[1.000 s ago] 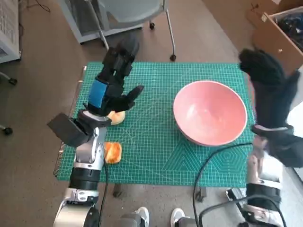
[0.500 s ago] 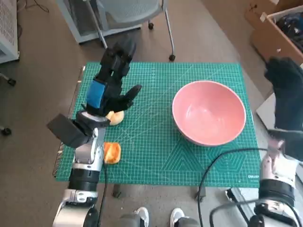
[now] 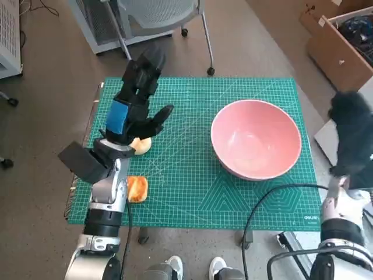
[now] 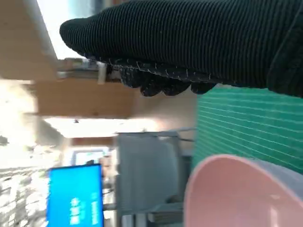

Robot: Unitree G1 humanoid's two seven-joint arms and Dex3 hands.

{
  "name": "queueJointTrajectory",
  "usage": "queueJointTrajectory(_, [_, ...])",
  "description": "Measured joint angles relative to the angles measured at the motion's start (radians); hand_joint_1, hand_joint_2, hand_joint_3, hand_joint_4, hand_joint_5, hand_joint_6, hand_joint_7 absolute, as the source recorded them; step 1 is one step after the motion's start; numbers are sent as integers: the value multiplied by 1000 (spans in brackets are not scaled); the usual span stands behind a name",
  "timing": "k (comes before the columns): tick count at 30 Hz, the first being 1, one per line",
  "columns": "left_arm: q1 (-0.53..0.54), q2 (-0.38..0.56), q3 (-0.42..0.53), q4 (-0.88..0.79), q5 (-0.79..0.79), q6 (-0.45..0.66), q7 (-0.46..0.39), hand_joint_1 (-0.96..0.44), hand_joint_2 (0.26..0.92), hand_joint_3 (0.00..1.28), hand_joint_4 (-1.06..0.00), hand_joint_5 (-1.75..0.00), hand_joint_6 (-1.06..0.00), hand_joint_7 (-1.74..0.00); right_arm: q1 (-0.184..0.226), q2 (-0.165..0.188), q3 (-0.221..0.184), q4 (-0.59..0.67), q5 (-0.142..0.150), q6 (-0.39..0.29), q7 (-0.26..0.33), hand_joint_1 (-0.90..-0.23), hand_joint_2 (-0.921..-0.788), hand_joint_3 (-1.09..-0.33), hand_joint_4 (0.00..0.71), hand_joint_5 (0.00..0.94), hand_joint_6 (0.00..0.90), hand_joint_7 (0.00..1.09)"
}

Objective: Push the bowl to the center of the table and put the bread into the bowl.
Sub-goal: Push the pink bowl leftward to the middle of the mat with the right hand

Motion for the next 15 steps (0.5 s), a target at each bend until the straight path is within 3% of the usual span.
queueJointTrajectory(4, [8, 3, 1, -10, -5, 7, -5, -466, 814, 443, 1, -174, 1, -453, -8, 12, 0, 33, 0, 25, 4, -629, -921, -777, 146, 0, 116, 280])
queueJointTrajectory(5, [12, 6, 2, -26, -8, 16, -10, -457, 813, 443, 1, -174, 1, -453, -13, 34, 0, 59, 0, 48, 7, -628, -921, -780, 144, 0, 116, 278])
queueJointTrajectory(15, [46, 20, 13, -97, -30, 71, -17, -447, 805, 450, 0, -178, 1, -446, -53, 123, 14, 87, -4, 113, 7, -577, -921, -829, 122, 0, 108, 262])
